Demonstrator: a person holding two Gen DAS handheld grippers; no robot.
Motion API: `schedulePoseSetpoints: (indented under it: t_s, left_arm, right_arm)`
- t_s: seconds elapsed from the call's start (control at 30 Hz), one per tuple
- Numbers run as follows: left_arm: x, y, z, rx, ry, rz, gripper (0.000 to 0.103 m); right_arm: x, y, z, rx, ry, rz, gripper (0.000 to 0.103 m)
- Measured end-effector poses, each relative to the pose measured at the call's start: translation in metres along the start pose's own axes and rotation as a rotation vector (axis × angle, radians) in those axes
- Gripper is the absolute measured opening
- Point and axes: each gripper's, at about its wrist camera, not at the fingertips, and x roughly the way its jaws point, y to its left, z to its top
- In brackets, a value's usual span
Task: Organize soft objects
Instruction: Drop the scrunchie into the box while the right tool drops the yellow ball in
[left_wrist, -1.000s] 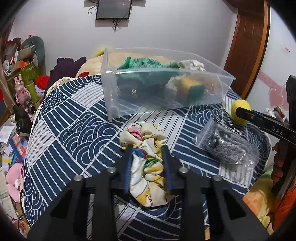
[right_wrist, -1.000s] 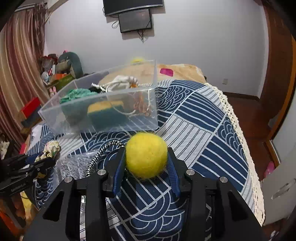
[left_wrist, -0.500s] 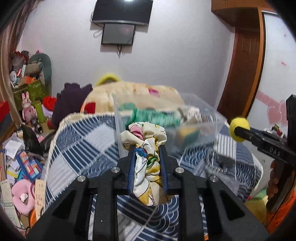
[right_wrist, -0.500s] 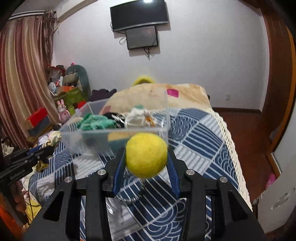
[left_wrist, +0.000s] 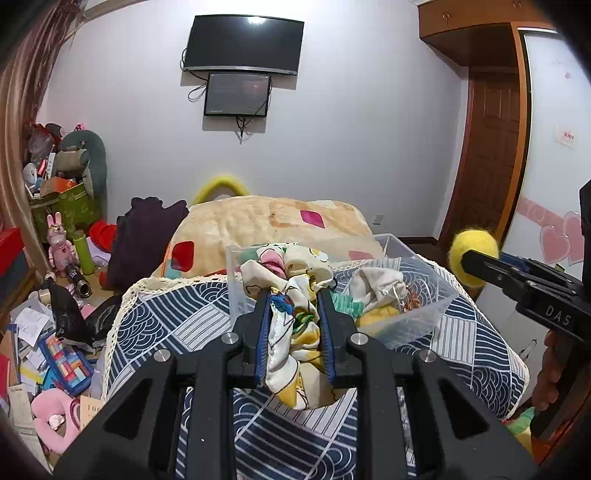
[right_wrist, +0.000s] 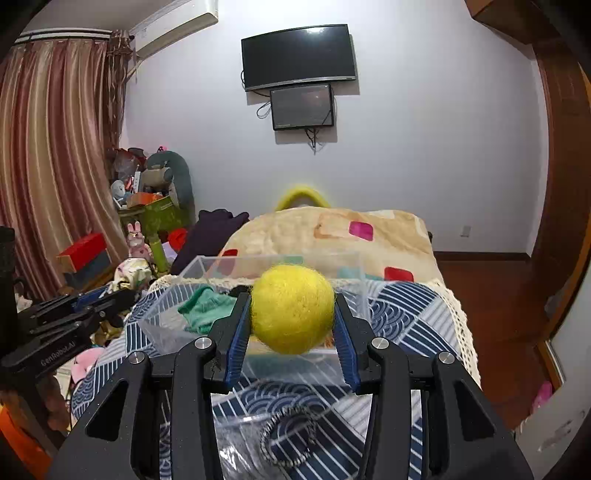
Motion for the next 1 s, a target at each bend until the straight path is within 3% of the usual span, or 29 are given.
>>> schedulePoseSetpoints:
  t_s: [0.3,0.53,0.73,1.0]
  left_arm:
    - [0.032,-0.001,0.007,0.016,0.038,0.012,0.023]
    - [0.065,0.008,0.001,-0.011,0.113,0.016,0.023]
    - [0.077,0.009,-0.004,-0.006,0.123,0.029,0.024]
    - [0.08,0.013,-0.007,-0.009,0.136,0.049,0.048]
  right_arm:
    - [0.025,0.018,0.01,-0.043,0.024,0.017,0.039]
    - [0.053,0.032,0.006,-0.071,0.083,0.039,0.039]
    - [0.078,0.047,0.0,-0.129,0.151,0.057,0.039]
    - [0.09,0.048,-0.014,-0.154,0.218,0.093,0.041]
